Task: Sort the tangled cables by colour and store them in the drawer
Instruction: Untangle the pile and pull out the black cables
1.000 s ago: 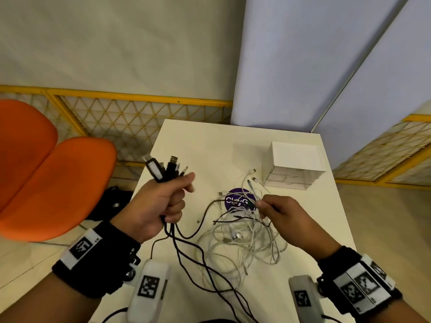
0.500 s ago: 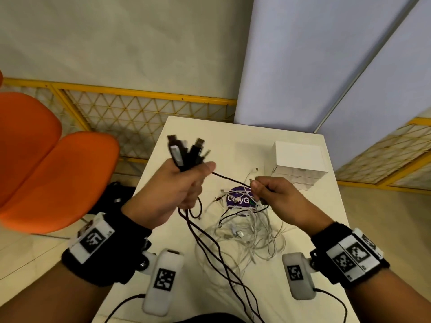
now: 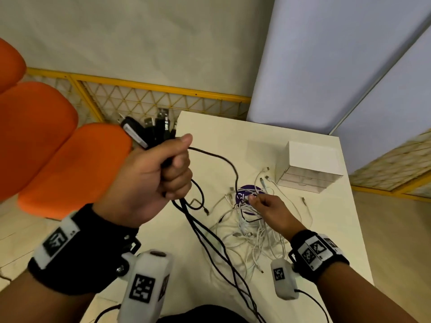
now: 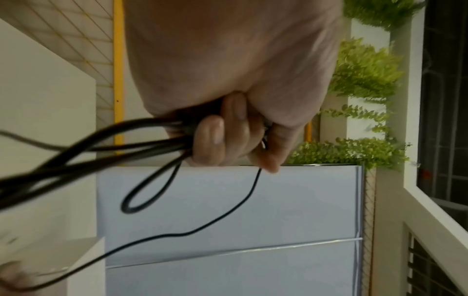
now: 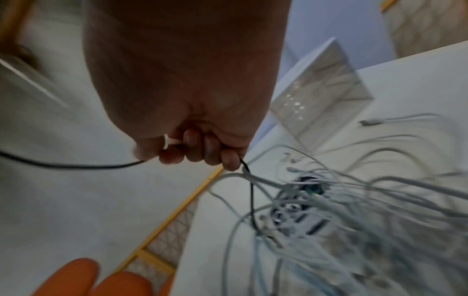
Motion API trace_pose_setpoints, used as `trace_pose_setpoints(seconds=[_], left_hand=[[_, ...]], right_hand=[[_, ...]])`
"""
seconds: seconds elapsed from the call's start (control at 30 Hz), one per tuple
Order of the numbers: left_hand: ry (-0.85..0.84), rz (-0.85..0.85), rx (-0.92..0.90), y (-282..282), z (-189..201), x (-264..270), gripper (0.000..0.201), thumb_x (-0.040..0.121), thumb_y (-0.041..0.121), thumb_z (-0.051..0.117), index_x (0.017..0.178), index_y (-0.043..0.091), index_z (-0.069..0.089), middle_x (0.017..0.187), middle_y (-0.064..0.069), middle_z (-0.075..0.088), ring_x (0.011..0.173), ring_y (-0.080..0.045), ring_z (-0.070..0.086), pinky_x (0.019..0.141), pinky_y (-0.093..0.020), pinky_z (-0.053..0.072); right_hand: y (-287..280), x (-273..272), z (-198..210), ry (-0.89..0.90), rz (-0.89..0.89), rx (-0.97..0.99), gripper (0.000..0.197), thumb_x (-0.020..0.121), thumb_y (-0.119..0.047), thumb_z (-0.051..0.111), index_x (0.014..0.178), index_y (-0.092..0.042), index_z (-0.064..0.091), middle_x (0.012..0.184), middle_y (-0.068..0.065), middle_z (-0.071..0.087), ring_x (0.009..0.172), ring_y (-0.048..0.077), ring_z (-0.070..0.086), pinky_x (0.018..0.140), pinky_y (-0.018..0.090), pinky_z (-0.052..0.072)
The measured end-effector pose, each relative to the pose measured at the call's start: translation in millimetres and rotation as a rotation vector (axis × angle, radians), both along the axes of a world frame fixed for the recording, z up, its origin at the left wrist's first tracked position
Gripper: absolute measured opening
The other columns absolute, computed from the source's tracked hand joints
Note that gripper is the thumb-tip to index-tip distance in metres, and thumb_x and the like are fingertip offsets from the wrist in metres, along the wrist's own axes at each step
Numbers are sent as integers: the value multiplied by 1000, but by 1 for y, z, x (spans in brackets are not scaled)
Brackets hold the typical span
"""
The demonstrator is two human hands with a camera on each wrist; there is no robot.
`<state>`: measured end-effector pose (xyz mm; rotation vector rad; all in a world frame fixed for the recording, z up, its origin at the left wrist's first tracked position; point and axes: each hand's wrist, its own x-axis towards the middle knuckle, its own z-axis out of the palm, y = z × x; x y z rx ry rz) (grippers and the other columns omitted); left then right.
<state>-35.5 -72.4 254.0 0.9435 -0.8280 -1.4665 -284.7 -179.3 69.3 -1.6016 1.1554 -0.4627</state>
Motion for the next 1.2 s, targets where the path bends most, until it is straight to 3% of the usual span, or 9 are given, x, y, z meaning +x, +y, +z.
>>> trace_pose_setpoints(seconds=[0.13,0.27,0.33,0.43,0.6,0.67,0.9,1.07,1.2], left_hand=[[-89,23,96,-5,-21,-12,26,86,32,62,81,8,70,52,3,16,41,-11,12,43,-27,11],[-307,24,259,-14,-47,-33,38,88,25,74,106,-8,65,54,2,20,47,-15,13,47,-31,10],[-379,17,356,-20,-60,-41,37,91,27,71,98,-8,60,54,3,22,48,-15,15,45,-27,13],[-482,13,387,-28,-72,-47,25,94,28,68,84,11,53,54,4,27,44,-12,21,43,-23,18],[-571,-156,482,-34,-75,-50,44,98,50,55,83,9,62,51,5,31,42,-10,22,42,-21,17],[-569,-198,472,-32,-76,-50,47,98,52,53,75,11,57,51,5,27,42,-10,20,42,-21,16],[-405,18,363,-31,-63,-34,44,97,36,61,62,18,41,52,1,20,41,-13,14,46,-27,10],[-234,122,231,-22,-28,-6,44,91,42,62,60,21,39,50,4,16,42,-13,12,44,-26,10],[-145,105,159,-12,-5,14,43,91,46,60,61,21,40,51,6,16,40,-8,15,45,-28,9]], right_hand=[[1,17,22,43,99,-93,43,100,-40,51,67,-13,52,63,5,45,60,11,41,63,31,37],[10,33,62,63,199,-200,33,100,-37,52,70,-25,60,67,11,58,58,11,46,57,26,39],[15,37,78,71,227,-249,28,99,-34,53,73,-25,60,71,8,63,60,17,51,57,29,42],[20,39,85,93,253,-263,19,98,-28,56,82,-18,61,75,5,63,71,24,57,63,35,46],[16,30,77,52,239,-275,22,98,-29,57,82,-14,56,72,5,58,62,8,45,58,23,37],[14,26,71,29,226,-248,26,98,-31,57,82,-10,56,70,11,54,59,8,41,56,22,35],[6,11,25,-44,141,-98,40,103,-38,46,78,-9,54,67,0,44,63,14,41,64,30,37],[7,0,-13,-24,42,-54,38,104,-33,43,77,-6,48,72,4,44,65,13,46,63,18,44],[5,-12,-43,17,-8,-55,36,105,-27,41,77,-8,52,69,-1,52,61,10,51,63,21,43]])
